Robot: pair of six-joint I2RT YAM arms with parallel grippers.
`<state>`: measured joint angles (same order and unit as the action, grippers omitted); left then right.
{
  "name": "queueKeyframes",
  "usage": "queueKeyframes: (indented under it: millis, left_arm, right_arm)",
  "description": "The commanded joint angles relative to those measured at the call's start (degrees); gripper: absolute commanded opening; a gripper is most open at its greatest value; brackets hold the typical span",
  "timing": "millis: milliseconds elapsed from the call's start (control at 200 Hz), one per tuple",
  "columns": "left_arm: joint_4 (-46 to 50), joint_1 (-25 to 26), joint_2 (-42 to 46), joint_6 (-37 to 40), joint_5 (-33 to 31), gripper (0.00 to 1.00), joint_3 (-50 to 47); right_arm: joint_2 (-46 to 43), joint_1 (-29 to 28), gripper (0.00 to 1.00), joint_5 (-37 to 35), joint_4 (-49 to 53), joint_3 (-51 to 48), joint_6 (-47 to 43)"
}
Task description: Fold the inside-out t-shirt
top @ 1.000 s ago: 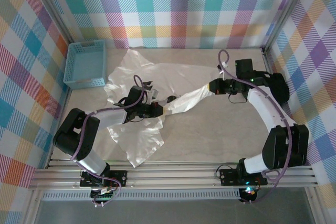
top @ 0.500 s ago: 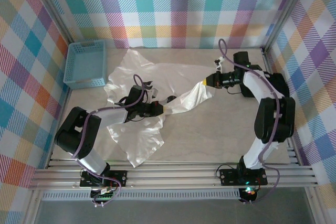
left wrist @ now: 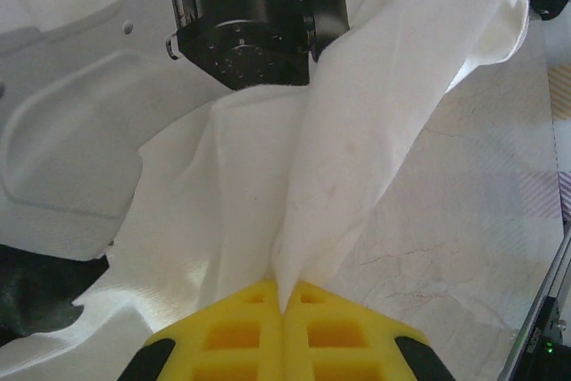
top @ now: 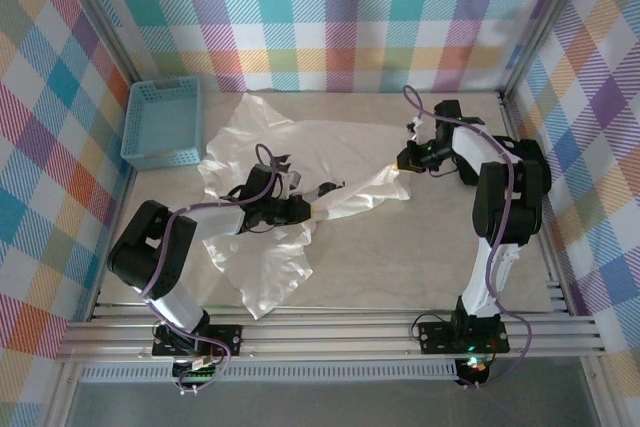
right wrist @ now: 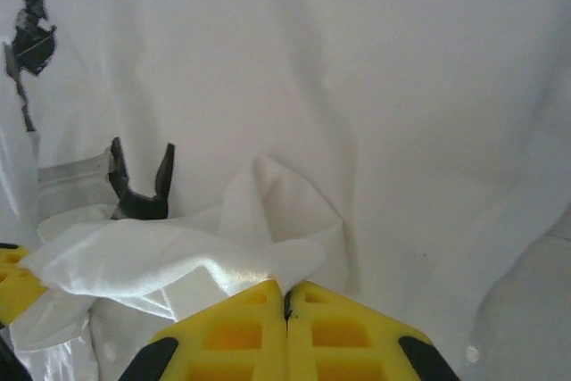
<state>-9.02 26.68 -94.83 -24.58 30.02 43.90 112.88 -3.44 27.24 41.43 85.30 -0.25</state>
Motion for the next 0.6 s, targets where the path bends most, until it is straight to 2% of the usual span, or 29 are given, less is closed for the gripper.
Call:
queueKeyframes:
  millis: [0,130,255,395,595]
  left_arm:
    - [1.2,-0.7,-0.3,1.4,1.0,0.0,1.4]
    - [1.3,-0.7,-0.7,1.6,1.0,0.0,1.6]
    - [1.0,-0.7,-0.7,1.5,1.2,0.0,1.6]
    - [0.9,-0.7,-0.8,1.6,1.4,0.0,1.5]
    - [0.6,-0.7,-0.2,1.3,1.5,0.0,1.3]
  right_arm:
    - [-4.7,0.2,0.27,-5.8,-0.3,-3.5,1.9]
    - [-10.2,-0.5,0.41,-7.2,-4.4,-9.9,3.3]
    - [-15.1,-2.5,0.48,-10.7,-8.6,-16.3,2.4]
    - [-16.0,-6.3,0.5,-16.1,-12.0,-19.1,0.5]
    - [-11.2,-9.8,0.48,-23.6,-14.2,-17.0,-1.2]
